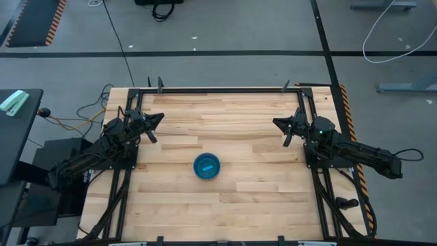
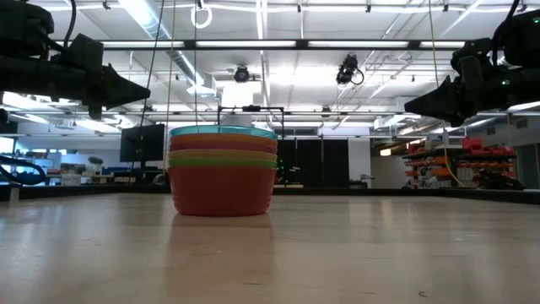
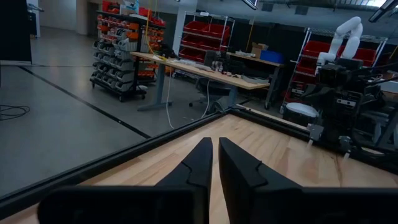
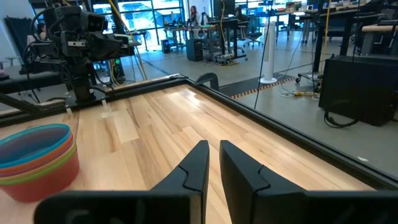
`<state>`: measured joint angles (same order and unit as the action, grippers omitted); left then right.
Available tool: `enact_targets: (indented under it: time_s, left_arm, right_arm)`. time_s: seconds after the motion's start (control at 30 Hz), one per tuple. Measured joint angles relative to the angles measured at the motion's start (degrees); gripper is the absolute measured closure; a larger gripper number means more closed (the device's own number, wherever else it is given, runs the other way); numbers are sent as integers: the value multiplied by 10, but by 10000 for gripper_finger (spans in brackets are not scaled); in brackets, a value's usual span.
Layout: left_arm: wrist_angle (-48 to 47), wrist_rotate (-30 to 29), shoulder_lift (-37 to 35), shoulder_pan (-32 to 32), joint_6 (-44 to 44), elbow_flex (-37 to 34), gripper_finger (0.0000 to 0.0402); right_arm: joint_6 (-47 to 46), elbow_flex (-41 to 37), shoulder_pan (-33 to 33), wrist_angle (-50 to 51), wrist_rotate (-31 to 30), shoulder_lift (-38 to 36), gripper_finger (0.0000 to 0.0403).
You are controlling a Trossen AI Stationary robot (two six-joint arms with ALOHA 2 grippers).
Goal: Nest bowls inside each other
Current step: Return to Home Position
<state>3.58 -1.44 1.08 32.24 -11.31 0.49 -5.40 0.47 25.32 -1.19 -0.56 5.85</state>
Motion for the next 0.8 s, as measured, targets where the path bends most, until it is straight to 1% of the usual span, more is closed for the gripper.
enact_targets:
  time_s: [0.33, 0.67, 0.8]
  left_arm:
    - [0, 0, 0, 0, 0, 0, 378]
    - [0, 0, 0, 0, 0, 0, 366]
    - [0, 0, 0, 0, 0, 0, 368]
  right_arm:
    - [0, 0, 0, 0, 0, 0, 355]
    - [0, 0, 0, 0, 0, 0, 355]
    - [0, 0, 0, 0, 0, 0, 355]
